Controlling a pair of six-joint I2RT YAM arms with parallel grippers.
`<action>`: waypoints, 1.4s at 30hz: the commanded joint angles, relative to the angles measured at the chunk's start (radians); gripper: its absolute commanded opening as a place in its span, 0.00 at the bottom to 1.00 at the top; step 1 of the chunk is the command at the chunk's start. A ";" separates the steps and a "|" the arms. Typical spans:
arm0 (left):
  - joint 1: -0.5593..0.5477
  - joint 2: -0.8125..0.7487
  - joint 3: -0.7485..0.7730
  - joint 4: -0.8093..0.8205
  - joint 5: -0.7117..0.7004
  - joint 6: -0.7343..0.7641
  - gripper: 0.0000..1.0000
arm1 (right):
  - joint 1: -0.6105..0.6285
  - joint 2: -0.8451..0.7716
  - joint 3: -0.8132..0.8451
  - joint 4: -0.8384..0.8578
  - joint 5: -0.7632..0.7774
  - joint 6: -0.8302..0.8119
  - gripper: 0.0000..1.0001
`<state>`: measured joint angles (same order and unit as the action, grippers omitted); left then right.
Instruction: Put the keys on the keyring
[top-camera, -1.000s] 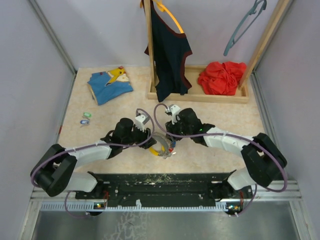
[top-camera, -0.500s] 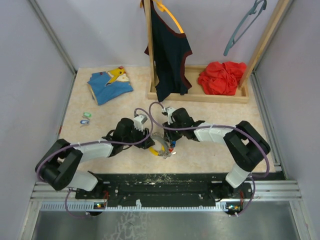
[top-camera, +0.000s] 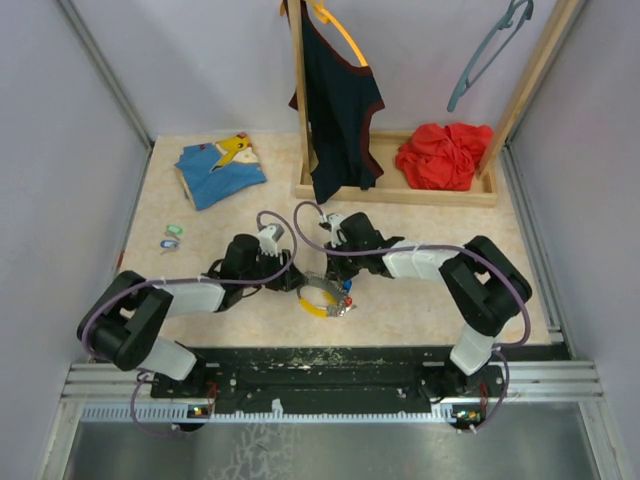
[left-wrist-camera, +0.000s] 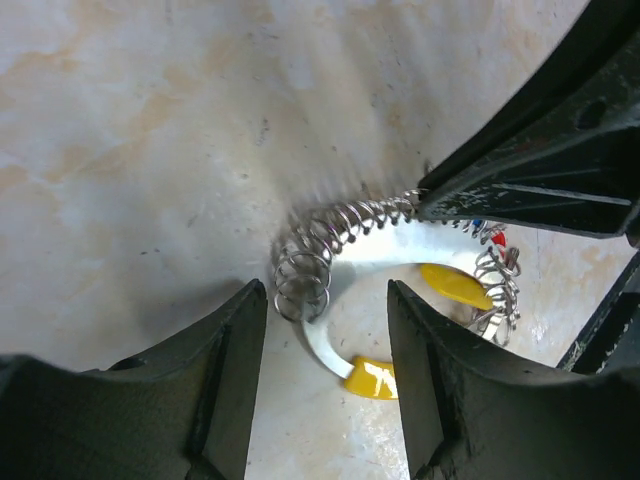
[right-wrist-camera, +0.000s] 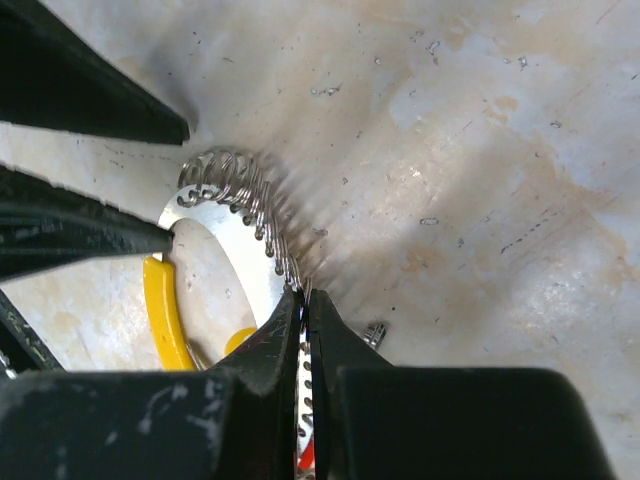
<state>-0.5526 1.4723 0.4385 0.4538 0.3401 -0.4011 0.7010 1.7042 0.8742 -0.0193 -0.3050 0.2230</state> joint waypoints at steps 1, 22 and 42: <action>0.028 -0.045 0.000 0.046 0.037 -0.029 0.58 | -0.008 -0.099 0.053 -0.022 -0.014 -0.052 0.00; 0.067 -0.230 0.009 -0.013 0.103 0.007 0.65 | -0.008 -0.255 0.065 -0.067 -0.110 -0.365 0.00; 0.079 -0.031 0.176 -0.158 0.496 0.033 0.46 | -0.008 -0.292 0.017 0.068 -0.231 -0.399 0.00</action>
<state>-0.4759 1.4395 0.5884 0.3305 0.7765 -0.3988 0.7010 1.4590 0.8848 -0.0483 -0.4904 -0.1902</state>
